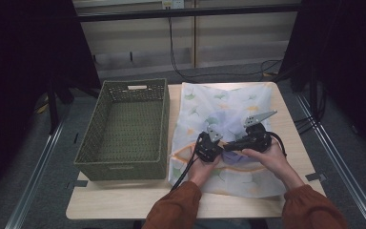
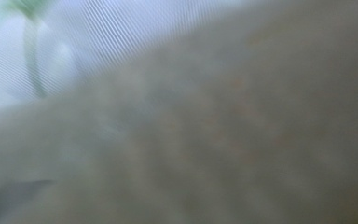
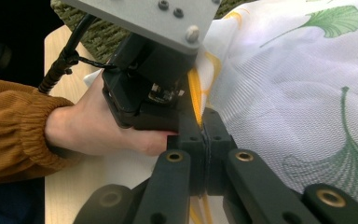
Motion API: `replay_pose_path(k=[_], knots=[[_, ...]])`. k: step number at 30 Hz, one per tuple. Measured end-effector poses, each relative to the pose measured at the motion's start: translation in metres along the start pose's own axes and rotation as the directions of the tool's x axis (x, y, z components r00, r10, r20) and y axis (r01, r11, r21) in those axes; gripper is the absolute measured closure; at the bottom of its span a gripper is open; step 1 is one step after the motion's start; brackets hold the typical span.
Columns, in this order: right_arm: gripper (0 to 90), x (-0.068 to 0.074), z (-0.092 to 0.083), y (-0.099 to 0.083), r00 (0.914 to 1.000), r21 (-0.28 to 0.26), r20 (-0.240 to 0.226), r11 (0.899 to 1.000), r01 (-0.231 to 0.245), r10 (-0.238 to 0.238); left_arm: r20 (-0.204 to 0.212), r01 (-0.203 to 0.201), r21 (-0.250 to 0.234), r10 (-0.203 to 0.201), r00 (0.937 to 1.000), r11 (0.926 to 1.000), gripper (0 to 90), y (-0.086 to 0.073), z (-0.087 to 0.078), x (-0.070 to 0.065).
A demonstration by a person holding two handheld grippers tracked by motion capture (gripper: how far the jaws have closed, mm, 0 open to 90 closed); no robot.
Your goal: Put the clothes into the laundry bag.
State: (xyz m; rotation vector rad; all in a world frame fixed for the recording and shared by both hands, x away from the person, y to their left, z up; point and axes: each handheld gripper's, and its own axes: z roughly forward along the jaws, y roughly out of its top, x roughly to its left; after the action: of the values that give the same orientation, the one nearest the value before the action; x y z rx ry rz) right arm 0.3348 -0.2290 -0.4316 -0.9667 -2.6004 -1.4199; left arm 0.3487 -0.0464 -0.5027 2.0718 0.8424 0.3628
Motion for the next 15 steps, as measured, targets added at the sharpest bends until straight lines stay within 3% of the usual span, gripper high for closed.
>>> replay_pose_path(k=[3, 5, 9, 12, 15], knots=[[89.6, -0.002, -0.001, -0.001, 1.0, 0.0, 0.003, 1.0, -0.007, 0.007, 0.024, -0.039, 0.04, 0.038, 0.999, 0.9985, 76.2, -0.001, -0.001, 0.0], [89.5, -0.003, -0.001, -0.002, 0.9999, 0.001, 0.006, 1.0, -0.01, 0.01, 0.056, -0.042, 0.044, 0.039, 0.9976, 0.9982, 68.2, -0.002, -0.004, -0.001], [89.5, -0.004, -0.001, -0.002, 0.9998, -0.01, 0.007, 1.0, -0.021, 0.021, 0.062, -0.045, 0.033, 0.043, 0.9971, 0.9984, 57.4, -0.003, -0.011, -0.003], [89.5, -0.004, -0.002, -0.002, 0.9996, -0.011, 0.011, 1.0, -0.024, 0.024, 0.073, -0.059, 0.032, 0.056, 0.9958, 0.9978, 52.4, -0.001, -0.02, 0.0], [89.5, -0.004, -0.002, -0.002, 0.9995, -0.016, 0.017, 1.0, -0.026, 0.026, 0.085, -0.047, 0.025, 0.045, 0.9954, 0.9986, 49.2, 0.001, -0.027, 0.001]])
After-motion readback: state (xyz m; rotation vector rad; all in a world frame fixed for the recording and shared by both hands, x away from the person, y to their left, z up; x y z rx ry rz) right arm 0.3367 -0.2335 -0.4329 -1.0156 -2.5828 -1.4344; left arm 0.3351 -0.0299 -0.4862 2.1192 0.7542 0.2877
